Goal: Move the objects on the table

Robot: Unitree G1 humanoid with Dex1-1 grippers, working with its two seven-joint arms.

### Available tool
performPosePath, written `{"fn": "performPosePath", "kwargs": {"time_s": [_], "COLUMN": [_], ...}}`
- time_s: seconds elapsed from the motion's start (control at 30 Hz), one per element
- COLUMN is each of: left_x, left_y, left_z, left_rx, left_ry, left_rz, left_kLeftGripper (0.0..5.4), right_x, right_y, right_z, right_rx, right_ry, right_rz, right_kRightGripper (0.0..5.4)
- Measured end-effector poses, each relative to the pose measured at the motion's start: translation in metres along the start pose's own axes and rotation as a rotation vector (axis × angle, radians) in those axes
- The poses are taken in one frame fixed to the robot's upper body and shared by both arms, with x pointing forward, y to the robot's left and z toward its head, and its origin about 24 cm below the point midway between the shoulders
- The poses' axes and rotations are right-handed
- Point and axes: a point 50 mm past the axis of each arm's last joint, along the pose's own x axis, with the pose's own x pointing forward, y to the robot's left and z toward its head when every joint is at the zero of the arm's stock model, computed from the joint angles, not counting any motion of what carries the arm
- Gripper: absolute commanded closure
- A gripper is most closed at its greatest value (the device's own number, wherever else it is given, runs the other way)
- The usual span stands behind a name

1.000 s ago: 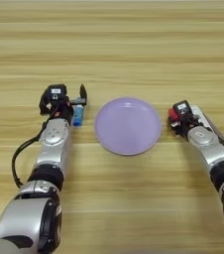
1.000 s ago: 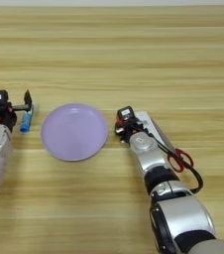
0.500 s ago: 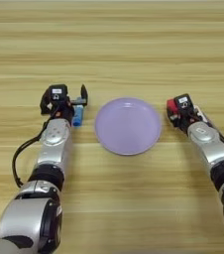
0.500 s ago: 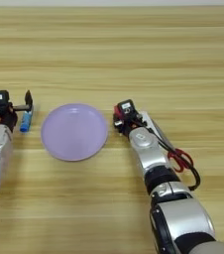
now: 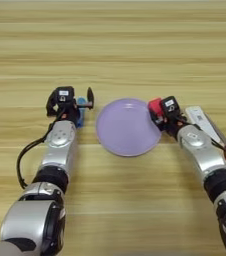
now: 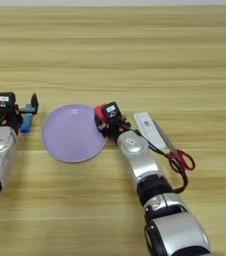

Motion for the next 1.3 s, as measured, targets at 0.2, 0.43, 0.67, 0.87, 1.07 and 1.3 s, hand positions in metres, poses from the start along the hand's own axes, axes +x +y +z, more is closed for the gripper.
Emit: {"fn": "performPosePath", "kwargs": {"time_s": [0.2,0.43,0.67,0.87,1.07,1.3], "left_x": [0.0,-0.001,-0.001,-0.001,-0.001,-0.001], "left_y": [-0.001,-0.006,-0.007,-0.008,-0.008,-0.008], "left_z": [0.0,-0.002,-0.003,-0.003,-0.003,-0.003], "left_rx": [0.002,0.002,0.007,0.008,0.009,0.009], "left_ry": [0.001,0.016,0.024,0.024,0.025,0.025], "left_rz": [-0.003,-0.016,-0.021,-0.023,-0.021,-0.018], "left_kLeftGripper": [0.0,0.0,0.0,0.0,0.0,0.0], "right_x": [0.002,0.002,0.002,0.002,0.002,0.002], "right_y": [0.016,0.02,0.027,0.032,0.033,0.034], "right_z": [-0.003,-0.01,-0.016,-0.016,-0.016,-0.016], "right_rx": [-0.014,-0.023,-0.01,-0.013,-0.018,-0.021], "right_ry": [0.013,0.047,0.077,0.079,0.08,0.08], "right_rz": [0.059,0.083,0.11,0.136,0.15,0.161], "right_kRightGripper": [3.12,3.12,3.12,2.74,2.02,1.3]}}
